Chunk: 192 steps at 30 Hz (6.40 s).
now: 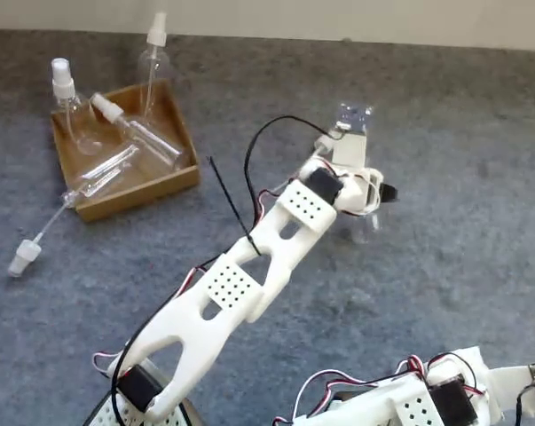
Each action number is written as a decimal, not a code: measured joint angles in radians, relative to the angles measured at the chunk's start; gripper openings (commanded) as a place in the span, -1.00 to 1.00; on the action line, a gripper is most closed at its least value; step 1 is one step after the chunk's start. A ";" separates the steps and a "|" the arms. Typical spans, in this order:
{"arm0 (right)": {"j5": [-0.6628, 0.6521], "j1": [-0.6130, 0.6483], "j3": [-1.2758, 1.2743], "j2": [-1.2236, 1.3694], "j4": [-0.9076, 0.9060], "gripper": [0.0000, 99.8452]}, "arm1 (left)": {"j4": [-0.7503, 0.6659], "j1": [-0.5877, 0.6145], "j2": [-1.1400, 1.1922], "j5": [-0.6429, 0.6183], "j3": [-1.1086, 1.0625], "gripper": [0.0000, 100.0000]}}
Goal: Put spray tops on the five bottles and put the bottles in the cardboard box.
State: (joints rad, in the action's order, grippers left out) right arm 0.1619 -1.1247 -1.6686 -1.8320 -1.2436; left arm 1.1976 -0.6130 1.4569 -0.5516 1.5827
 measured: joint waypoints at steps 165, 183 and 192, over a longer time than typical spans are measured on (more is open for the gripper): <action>-0.158 1.247 2.779 2.104 -0.503 -0.89 | -0.620 0.399 -2.102 1.010 -2.816 -0.47; -0.160 1.359 2.142 1.178 -0.502 -0.89 | 0.071 0.402 -1.804 1.051 -2.220 -0.47; -0.163 1.367 1.806 0.925 -0.454 -0.89 | 0.015 0.404 -1.634 1.051 -2.213 -0.47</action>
State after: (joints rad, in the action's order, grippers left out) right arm -0.0008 0.2424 0.1373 -0.9068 -1.6978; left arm 1.2129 -0.2094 -0.1772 0.4994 -0.6299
